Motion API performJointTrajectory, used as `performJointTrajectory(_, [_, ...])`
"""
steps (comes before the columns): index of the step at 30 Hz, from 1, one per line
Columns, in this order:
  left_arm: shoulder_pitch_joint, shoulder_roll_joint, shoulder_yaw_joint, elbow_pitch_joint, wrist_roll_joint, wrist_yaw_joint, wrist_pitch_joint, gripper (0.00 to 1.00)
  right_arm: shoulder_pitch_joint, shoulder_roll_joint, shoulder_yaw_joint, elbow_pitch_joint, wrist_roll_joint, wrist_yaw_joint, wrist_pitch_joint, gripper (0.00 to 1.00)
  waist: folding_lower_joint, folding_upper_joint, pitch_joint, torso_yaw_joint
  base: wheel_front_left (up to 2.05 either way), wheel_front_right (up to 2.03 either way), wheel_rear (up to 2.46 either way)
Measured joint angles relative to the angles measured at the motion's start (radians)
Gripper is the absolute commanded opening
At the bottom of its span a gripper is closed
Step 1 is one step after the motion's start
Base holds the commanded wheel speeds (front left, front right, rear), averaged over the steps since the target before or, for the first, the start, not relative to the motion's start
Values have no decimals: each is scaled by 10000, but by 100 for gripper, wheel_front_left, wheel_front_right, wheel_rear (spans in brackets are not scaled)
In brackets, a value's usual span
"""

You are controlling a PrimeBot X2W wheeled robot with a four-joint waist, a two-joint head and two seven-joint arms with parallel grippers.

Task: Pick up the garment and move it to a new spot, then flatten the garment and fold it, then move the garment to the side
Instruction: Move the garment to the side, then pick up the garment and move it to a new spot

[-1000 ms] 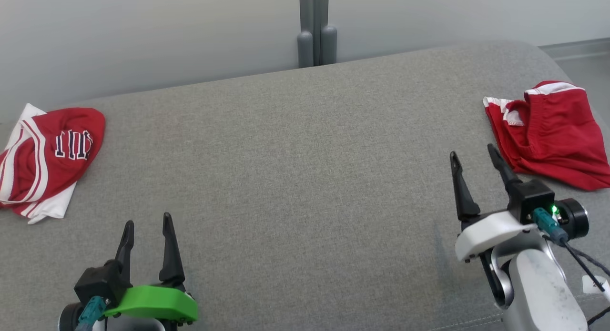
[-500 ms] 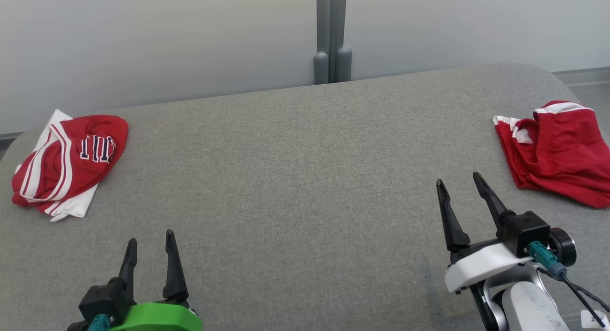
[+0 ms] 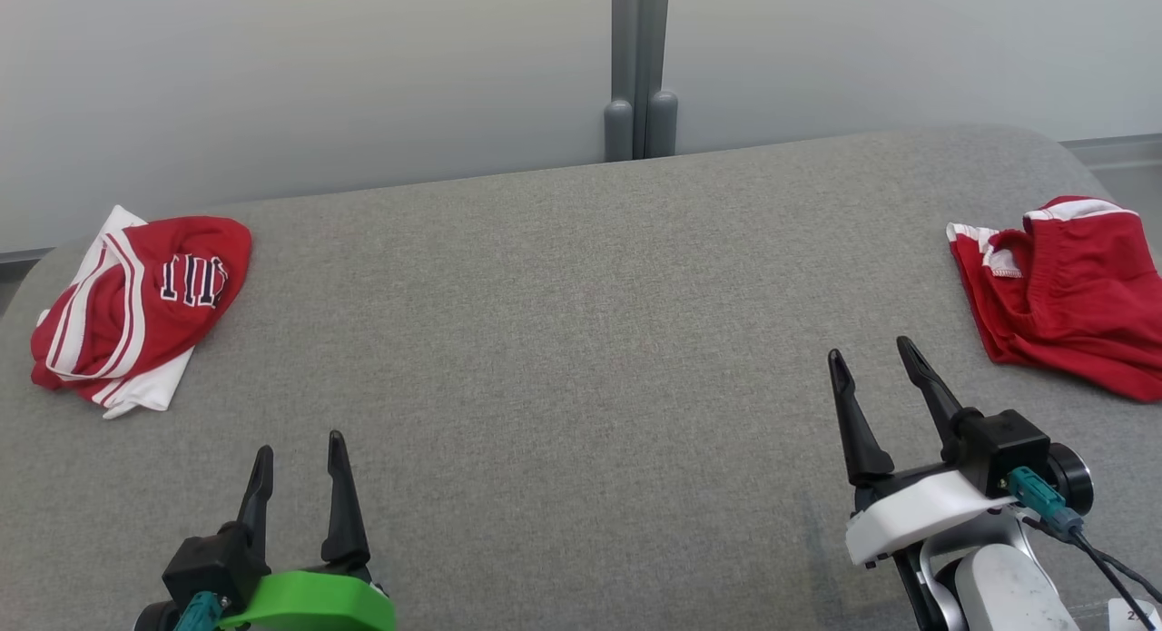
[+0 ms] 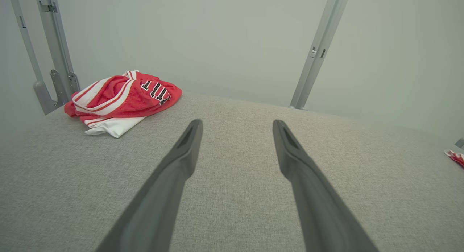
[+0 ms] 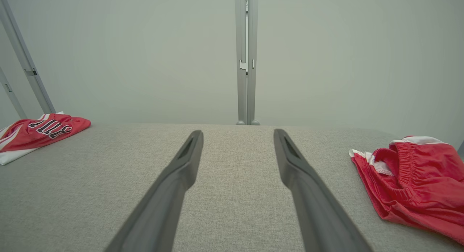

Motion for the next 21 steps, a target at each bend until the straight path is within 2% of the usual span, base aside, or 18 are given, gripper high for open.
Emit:
performJointTrajectory(12, [-241, -48, -77, 58, 79, -107, 0, 100, 32, 0, -96, 13, 71, 0, -13, 100, 0, 0, 2, 123, 0, 0, 0])
performJointTrajectory(21, [-422, -2, 27, -44, 184, -104, 0, 100, 212, 0, -293, -23, 238, 0, -33, 100, 0, 0, 0, 794, 0, 0, 0])
